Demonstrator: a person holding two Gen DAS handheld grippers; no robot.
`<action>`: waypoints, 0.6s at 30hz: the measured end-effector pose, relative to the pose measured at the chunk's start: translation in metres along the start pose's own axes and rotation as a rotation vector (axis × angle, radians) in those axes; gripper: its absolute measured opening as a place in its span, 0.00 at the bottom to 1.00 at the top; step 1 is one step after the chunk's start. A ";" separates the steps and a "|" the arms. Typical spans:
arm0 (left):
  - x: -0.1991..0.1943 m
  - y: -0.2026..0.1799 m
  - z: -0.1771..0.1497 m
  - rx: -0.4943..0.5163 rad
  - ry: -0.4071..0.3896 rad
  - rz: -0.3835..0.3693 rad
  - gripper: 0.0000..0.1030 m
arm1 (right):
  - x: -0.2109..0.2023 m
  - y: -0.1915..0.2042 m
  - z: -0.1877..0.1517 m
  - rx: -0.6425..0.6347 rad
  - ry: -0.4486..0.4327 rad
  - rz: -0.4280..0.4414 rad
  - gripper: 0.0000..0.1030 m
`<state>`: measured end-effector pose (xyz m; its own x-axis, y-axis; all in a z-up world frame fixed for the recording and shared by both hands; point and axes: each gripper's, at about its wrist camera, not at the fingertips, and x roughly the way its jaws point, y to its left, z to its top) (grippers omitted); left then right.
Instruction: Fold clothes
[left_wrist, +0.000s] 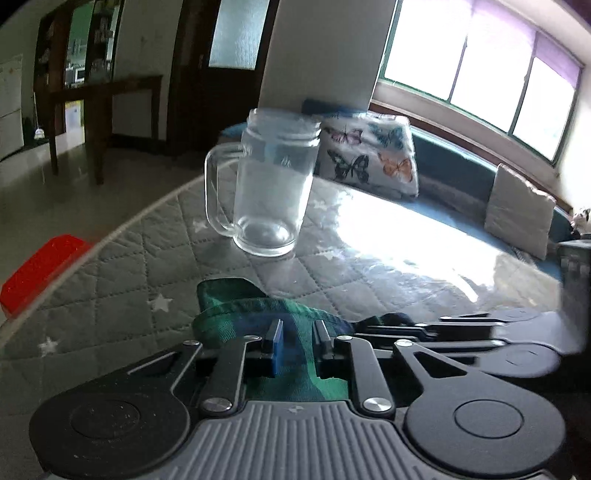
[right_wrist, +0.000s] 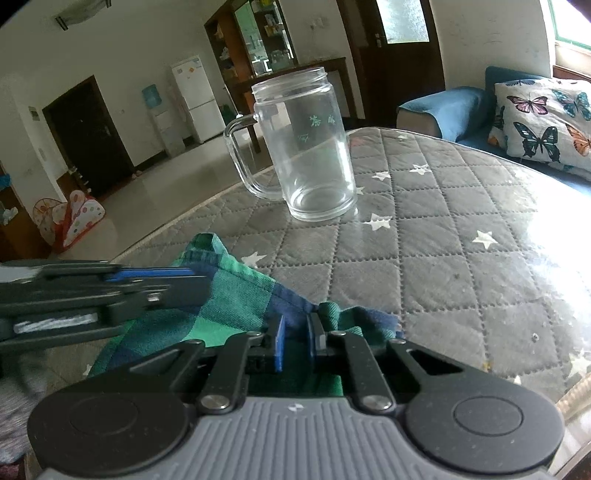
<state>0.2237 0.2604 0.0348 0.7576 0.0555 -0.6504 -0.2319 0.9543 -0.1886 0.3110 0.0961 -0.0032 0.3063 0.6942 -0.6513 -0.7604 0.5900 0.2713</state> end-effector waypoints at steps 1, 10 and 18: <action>0.005 0.002 -0.001 -0.013 0.013 0.003 0.15 | 0.000 0.000 -0.001 -0.002 -0.003 0.002 0.10; 0.004 0.005 -0.007 -0.044 0.012 0.014 0.14 | -0.046 0.024 -0.018 -0.103 -0.015 0.010 0.11; -0.038 -0.012 -0.025 0.028 -0.030 -0.010 0.15 | -0.101 0.068 -0.064 -0.232 -0.011 0.086 0.11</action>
<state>0.1827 0.2394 0.0437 0.7775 0.0545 -0.6265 -0.2078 0.9625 -0.1742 0.1918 0.0399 0.0356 0.2398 0.7434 -0.6244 -0.8948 0.4188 0.1550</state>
